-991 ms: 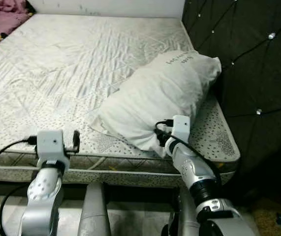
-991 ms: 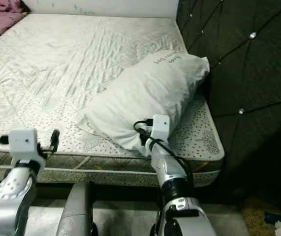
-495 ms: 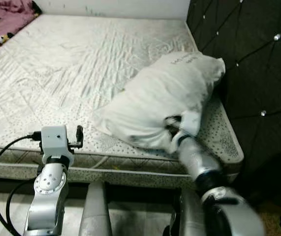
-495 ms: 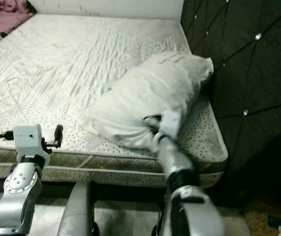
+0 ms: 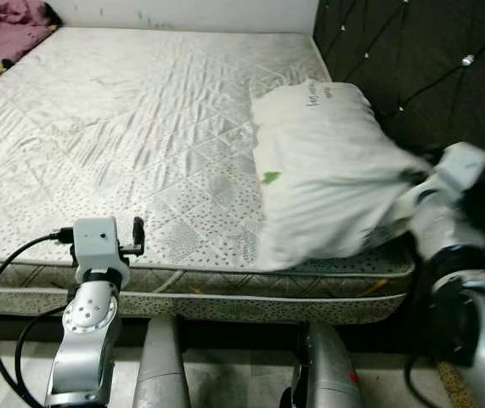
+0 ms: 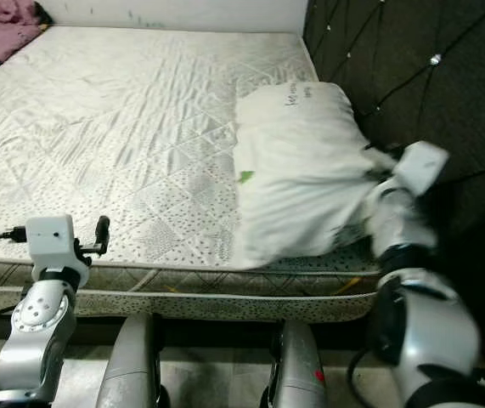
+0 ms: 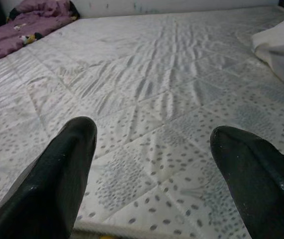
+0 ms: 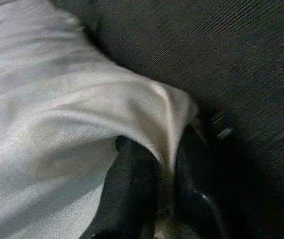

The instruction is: Clean up the room

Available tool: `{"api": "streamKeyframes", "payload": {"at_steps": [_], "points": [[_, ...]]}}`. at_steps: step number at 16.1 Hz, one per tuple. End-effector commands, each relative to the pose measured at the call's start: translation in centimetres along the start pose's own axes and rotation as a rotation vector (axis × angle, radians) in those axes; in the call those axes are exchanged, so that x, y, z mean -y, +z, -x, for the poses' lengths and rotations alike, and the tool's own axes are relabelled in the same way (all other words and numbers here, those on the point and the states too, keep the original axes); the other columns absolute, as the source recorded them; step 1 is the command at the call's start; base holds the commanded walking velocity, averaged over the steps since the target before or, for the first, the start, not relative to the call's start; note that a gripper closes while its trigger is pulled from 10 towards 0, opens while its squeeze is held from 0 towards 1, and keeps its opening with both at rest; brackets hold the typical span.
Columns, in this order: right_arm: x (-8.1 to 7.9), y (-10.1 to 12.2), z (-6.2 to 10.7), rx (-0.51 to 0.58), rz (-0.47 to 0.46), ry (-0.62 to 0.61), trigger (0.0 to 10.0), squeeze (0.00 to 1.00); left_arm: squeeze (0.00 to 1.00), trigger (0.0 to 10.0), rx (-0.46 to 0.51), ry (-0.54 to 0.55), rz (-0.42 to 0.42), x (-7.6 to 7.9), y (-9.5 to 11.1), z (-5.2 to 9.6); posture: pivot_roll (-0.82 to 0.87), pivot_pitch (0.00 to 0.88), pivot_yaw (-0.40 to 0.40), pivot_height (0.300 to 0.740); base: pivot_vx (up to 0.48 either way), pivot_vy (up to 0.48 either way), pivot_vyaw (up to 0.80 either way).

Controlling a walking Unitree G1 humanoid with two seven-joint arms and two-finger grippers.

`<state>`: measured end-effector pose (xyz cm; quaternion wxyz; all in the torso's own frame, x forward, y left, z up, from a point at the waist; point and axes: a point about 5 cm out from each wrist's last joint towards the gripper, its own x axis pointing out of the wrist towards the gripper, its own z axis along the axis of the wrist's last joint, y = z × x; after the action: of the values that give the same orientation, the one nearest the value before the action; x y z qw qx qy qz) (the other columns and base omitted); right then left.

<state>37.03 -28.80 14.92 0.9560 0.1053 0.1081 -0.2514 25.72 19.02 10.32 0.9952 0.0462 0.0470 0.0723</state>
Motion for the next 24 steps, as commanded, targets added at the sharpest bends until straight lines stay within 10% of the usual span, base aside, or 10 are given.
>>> {"api": "streamKeyframes", "payload": {"at_steps": [1, 4, 8, 16, 19, 24], "points": [[0.9, 3.5, -0.2, 0.126, -0.031, -0.051, 0.0, 0.0, 0.0, 10.0, 0.002, 0.007, -0.006, -0.1, -0.1, 0.0, 0.11, 0.0, -0.005, 0.557, 0.0, 0.0, 0.0], [3.6, 3.5, -0.1, 0.192, 0.113, -0.147, 0.0, 0.0, 0.0, 10.0, 0.003, 0.003, -0.004, 0.0, -0.1, 0.0, 0.11, 0.0, -0.012, 0.557, 0.0, 0.0, 0.0], [4.2, -4.4, 2.6, 0.091, 0.236, -0.12, 0.0, 0.0, 0.0, 10.0, -0.001, 0.001, -0.009, -0.2, -0.3, 0.1, 0.1, 0.0, -0.006, 0.557, 0.0, 0.0, 0.0], [-2.5, -9.3, 11.2, 0.081, 0.274, 0.267, 0.0, 0.0, 0.0, 10.0, 0.007, -0.01, -0.025, -0.4, -0.1, -0.2, 0.1, 0.0, -0.005, 0.557, 0.0, 0.0, 0.0], [-1.6, -9.5, 10.2, 0.02, 0.268, 0.219, 0.0, 0.0, 0.0, 10.0, 0.005, -0.004, -0.025, -0.5, -0.2, -0.1, 0.1, 0.0, -0.006, 0.557, 0.0, 0.0, 0.0], [1.5, 0.7, 2.7, 0.195, 0.186, 0.001, 0.0, 0.0, 0.0, 10.0, 0.016, -0.003, -0.024, -0.5, 0.1, -0.5, 0.1, 0.0, 0.002, 0.557, 0.0, 0.0, 0.0]]}}
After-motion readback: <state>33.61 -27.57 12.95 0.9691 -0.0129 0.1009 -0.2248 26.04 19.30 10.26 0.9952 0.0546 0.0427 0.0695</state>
